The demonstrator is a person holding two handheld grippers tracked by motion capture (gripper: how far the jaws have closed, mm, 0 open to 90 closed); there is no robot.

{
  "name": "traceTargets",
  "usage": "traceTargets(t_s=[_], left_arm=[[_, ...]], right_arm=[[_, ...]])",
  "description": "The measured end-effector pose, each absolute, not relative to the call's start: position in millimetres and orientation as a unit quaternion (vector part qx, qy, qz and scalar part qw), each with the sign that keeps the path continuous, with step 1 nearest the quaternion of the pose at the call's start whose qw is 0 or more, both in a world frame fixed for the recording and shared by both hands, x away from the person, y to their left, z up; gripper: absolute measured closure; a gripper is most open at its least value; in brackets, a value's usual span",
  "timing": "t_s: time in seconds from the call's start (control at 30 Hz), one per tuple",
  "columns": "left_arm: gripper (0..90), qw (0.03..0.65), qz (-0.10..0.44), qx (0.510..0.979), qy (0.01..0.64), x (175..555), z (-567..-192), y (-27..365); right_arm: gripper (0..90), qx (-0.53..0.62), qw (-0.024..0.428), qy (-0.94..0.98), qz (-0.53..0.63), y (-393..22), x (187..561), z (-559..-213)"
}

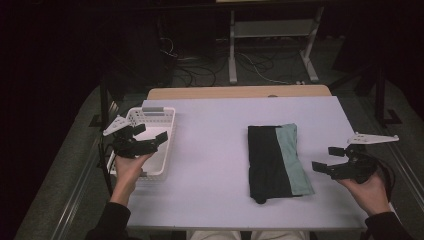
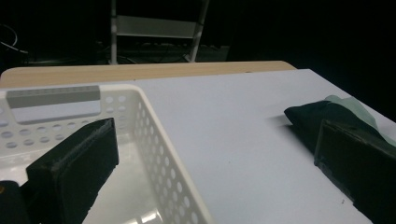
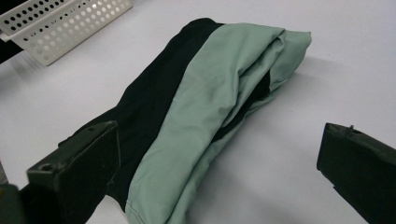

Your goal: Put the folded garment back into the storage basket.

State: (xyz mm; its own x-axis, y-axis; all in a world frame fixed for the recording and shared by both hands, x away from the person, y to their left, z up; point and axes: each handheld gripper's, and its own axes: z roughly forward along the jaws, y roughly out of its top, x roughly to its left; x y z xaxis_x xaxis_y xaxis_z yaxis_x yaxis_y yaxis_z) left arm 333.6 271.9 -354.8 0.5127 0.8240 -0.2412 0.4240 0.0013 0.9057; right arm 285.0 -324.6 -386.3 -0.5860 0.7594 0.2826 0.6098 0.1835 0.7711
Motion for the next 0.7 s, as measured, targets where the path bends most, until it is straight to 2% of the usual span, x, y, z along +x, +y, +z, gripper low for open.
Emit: traceTargets(t_s=[0.7], left_arm=[[0.0, 0.540, 0.152, 0.703, 0.437, 360.0, -349.2, 231.0]], right_arm=[[0.0, 0.442, 0.065, 0.775, 0.447, -314.7, 286.1, -394.8]])
